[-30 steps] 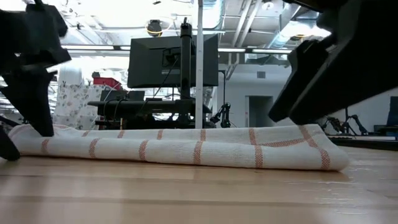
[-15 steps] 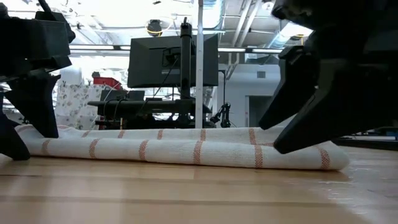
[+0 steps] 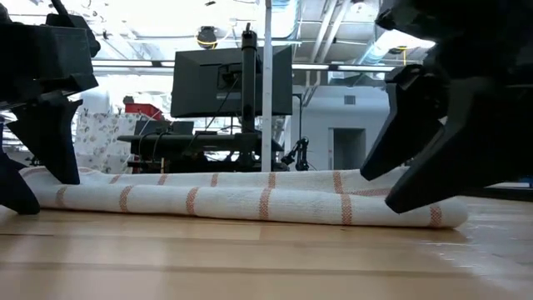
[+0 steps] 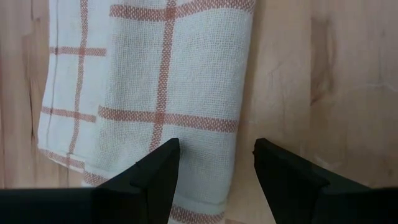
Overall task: Roll towel
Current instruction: Roll the white towel
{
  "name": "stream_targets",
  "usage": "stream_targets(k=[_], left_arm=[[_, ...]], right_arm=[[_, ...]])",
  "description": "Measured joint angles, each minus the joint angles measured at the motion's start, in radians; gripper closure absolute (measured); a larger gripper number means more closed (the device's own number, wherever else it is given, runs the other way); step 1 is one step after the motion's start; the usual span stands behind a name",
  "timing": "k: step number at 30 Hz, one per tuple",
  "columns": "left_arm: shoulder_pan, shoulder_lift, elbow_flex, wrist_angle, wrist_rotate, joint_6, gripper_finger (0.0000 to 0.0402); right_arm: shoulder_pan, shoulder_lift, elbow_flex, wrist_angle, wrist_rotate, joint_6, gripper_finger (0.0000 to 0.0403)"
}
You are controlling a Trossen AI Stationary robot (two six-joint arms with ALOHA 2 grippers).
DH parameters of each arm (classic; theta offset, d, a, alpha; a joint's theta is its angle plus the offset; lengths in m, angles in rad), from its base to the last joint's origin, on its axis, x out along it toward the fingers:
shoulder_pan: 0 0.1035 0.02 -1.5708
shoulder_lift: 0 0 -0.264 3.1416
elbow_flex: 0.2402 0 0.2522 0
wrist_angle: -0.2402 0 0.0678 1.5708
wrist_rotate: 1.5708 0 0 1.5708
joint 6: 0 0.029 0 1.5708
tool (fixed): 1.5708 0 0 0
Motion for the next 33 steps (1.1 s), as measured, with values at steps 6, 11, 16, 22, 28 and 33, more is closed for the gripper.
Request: stream_targets(k=[6,11,16,22,28,33], left_arm=[[0.000,0.001,0.000,0.000,-0.001,0.000,0.0211],[0.000,0.001,0.000,0.001,-0.002,0.001,0.0211],[0.000,0.001,0.000,0.000,-0.002,0.001,0.0211],[0.001,0.002,0.000,0.001,-0.012,0.003,0.0211],[0.003,0.002,0.000,0.005,-0.025,0.027,0.0211],[0.005,0.002,-0.007,0.013,-0.030,0.009,0.0221]], right_arm=[[-0.013,0.000,0.000,0.005,0.000,0.012,0.0133],[-0.013,0.047,0.003,0.010,-0.010,0.017,0.0133],[-0.004,0.076,0.021,0.002,0.018,0.019,0.0133],[-0.016,0.078,0.032,-0.040,0.019,0.009,0.0133],[-0.022,0.079,0.032,-0.058,0.008,0.009,0.0133],[-0.023,0.080,0.031,-0.063,0.002,0.039,0.0141]])
